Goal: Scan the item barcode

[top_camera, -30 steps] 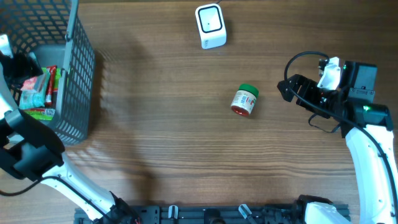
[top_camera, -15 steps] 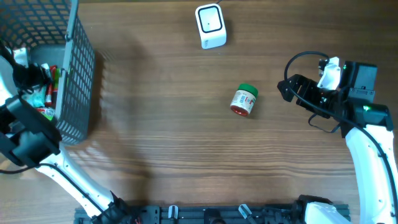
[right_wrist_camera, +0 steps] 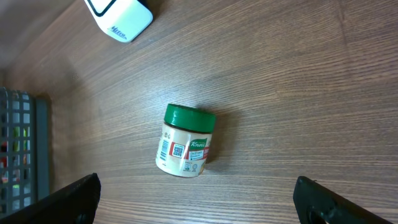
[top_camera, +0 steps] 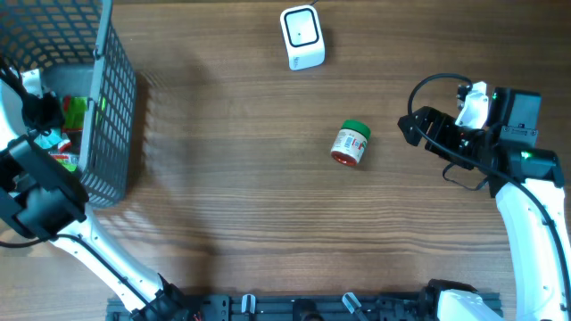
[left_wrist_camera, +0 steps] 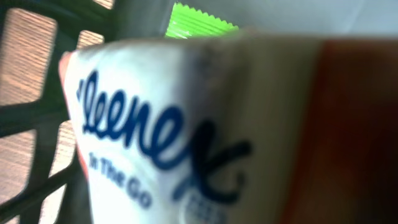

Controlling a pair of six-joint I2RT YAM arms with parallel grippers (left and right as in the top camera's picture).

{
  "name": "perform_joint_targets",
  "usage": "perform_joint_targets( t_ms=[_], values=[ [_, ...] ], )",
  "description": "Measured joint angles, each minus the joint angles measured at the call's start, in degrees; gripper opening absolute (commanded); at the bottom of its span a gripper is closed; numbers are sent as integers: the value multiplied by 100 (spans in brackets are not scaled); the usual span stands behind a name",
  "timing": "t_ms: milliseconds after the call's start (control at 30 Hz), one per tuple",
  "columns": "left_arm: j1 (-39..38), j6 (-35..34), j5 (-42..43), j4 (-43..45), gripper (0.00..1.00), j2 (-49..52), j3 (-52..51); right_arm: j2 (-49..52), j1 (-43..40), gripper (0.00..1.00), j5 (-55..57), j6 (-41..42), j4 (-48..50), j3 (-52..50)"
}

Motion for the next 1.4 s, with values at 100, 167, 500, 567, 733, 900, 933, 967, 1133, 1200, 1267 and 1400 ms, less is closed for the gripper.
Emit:
perform_joint_targets(
  t_ms=[100,167,500,567,733,900,933,967,1133,1200,1267,1400],
  values=[
    [-9,-20,0,4,9,-494,-76,0,0,100,0,0,2,0],
    [-37,-98,7,39,9,-1154,-92,0,0,100,0,0,2,0],
    [-1827,-765,52,-455,9,-4301,-92,0,0,100,0,0,2,0],
    [-2422,-1071,76,-793,8,-4597,-87,0,0,100,2,0,4,0],
    [-3794,-2288,87,-2028,6,-4347,-118,0,0,100,2,0,4,0],
    [-5149,-3373,63,-1003,4,-3842,-1637,0,0,100,2,2,2,0],
    [-5643,-3729,98,-367,4,-3591,-2391,0,0,100,2,2,-2,0],
    [-5799,-3869,107,-129,4,-3512,-2647,0,0,100,2,2,2,0],
    [-6951,-5007,-9,2710,7,-3062,-4699,0,0,100,17,0,7,2],
    [-7169,-5211,-42,2997,19,-2798,-4977,0,0,100,17,0,2,2],
    [-7285,-5296,-157,3075,66,-2664,-4999,0,0,100,20,0,2,2],
    [-7335,-5399,-323,3104,100,-2645,-4999,0,0,100,20,0,2,2]
  ],
)
